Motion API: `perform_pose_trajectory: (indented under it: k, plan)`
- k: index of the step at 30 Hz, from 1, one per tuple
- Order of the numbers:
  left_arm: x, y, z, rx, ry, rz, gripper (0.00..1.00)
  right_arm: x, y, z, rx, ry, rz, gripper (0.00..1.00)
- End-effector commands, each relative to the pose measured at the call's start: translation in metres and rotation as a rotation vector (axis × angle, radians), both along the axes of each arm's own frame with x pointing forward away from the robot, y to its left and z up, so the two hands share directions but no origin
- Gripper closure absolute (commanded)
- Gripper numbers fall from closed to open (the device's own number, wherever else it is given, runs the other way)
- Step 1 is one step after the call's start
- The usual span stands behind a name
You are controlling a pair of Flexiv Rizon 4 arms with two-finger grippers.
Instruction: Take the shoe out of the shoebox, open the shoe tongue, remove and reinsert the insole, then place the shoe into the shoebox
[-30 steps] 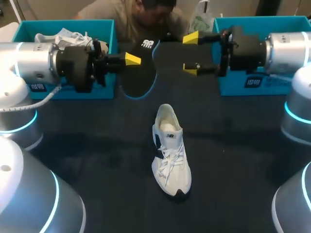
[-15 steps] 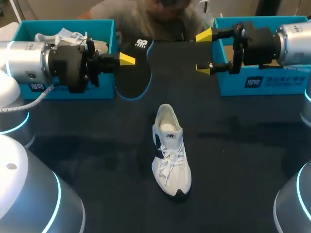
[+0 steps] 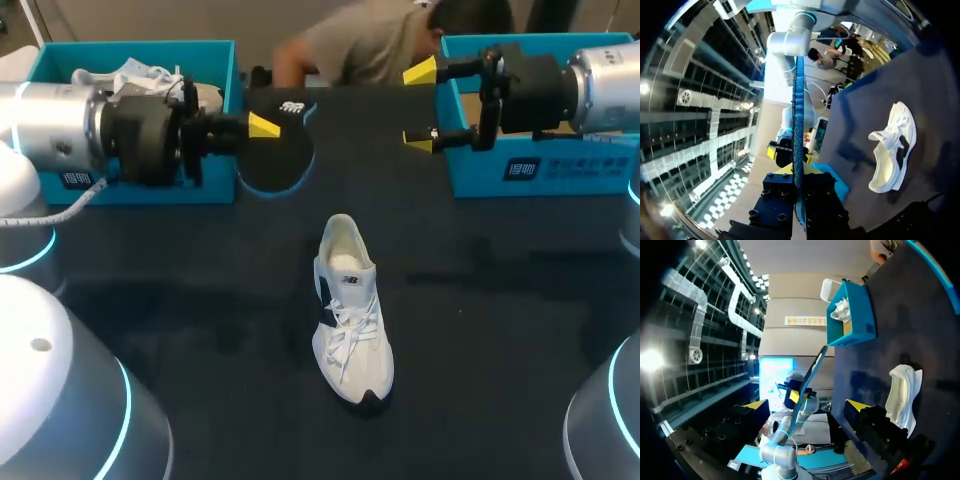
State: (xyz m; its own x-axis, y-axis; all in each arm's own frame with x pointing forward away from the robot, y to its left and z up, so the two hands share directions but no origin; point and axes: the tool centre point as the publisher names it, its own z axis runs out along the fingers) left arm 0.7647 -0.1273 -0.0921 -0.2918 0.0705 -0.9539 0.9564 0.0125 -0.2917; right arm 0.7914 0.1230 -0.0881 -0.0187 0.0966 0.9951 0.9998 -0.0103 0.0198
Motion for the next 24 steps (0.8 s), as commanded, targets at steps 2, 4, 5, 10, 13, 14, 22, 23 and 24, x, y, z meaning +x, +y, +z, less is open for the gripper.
perform_pose_trajectory:
  k: [2,4,5,10,13,14,22,23,24]
  plan:
    - [-0.0061,0.0002,0.0065,0.157,0.522,0.040,1.00,0.0008,0.0015,0.0001,-0.003,0.001,0.000,0.00]
    - [-0.0071,0.0015,0.0053,0.164,0.617,0.047,1.00,0.0008,0.0015,0.0001,-0.003,0.001,0.000,0.00]
    - [-0.0077,0.0021,0.0053,0.157,0.675,0.038,1.00,0.0008,0.0015,0.0001,-0.003,0.001,0.000,0.00]
    - [-0.0093,0.0039,0.0043,0.146,0.950,0.029,1.00,0.0008,0.0015,0.0001,-0.003,0.001,0.000,0.00]
    - [-0.0104,0.0039,0.0038,0.140,1.124,0.008,1.00,0.0008,0.0015,0.0001,-0.003,0.001,0.000,0.00]
    - [-0.0112,0.0040,0.0033,0.136,1.198,0.001,1.00,0.0008,0.0015,0.0001,-0.003,0.001,0.000,0.00]
    - [-0.0108,0.0057,0.0010,0.062,1.720,-0.064,1.00,0.0008,0.0015,0.0001,-0.003,0.001,0.000,0.00]
    - [-0.0118,0.0056,0.0005,0.056,1.768,-0.070,1.00,0.0008,0.0015,0.0001,-0.003,0.001,0.000,0.00]
    - [-0.0124,0.0048,0.0002,0.046,1.821,-0.071,1.00,0.0008,0.0015,0.0001,-0.003,0.001,0.000,0.00]
